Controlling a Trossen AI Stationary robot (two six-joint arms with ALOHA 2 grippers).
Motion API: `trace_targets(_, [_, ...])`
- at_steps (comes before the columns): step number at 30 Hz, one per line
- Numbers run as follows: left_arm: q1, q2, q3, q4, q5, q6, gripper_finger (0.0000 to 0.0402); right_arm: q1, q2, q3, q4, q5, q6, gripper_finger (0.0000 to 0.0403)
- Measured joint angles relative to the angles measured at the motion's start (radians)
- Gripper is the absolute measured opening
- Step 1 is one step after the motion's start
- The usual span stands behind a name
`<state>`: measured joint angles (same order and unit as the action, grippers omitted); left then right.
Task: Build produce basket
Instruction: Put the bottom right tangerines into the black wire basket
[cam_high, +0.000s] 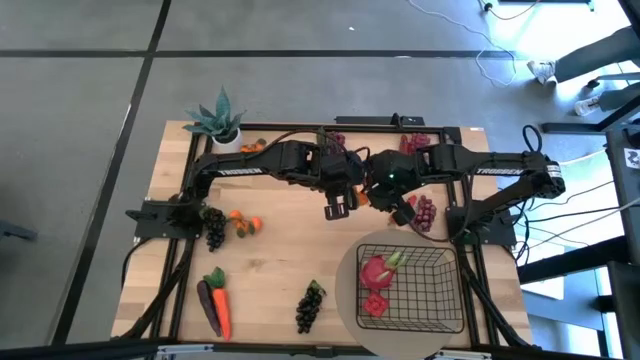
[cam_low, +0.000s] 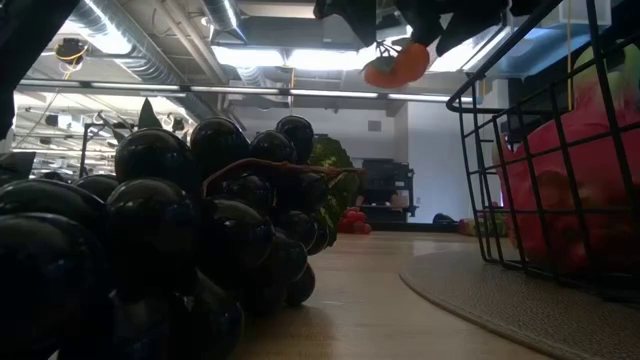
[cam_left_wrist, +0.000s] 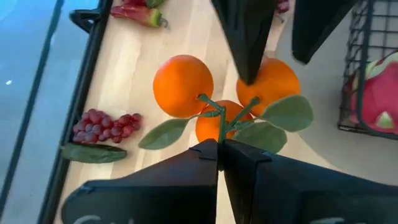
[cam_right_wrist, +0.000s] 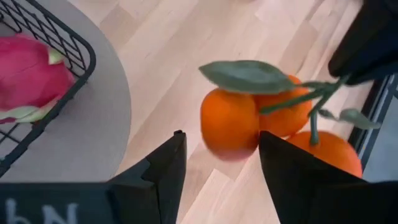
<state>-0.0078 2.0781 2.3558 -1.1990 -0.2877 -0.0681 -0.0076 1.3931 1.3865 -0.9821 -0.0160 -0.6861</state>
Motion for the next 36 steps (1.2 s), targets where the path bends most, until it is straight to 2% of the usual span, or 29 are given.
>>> trace_targets(12, [0.002,0.0,0.0,0.022,0.037,0.0,0.0,0.007,0.024,0.0,0.023,0.047,0.006,0.0163])
trace_targets(19, [0.002,0.0,0.0,0.022,0.036,0.0,0.0003,0.007,0.024,0.0,0.036,0.049,0.056,0.0113])
trace_targets(23, [0.001,0.0,0.0,0.017,0.039,0.008,0.0018,0.006,0.024,0.0,0.041,0.052,0.057,0.0097])
trace_targets(33, [-0.005,0.0,0.0,0.009,0.042,0.063,0.0068,0.006,0.024,0.0,0.048,0.054,0.057,0.0092])
trace_targets(36, [-0.003,0.0,0.0,0.005,0.01,0.063,0.0086,0.006,0.024,0.0,0.046,0.054,0.057,0.0092])
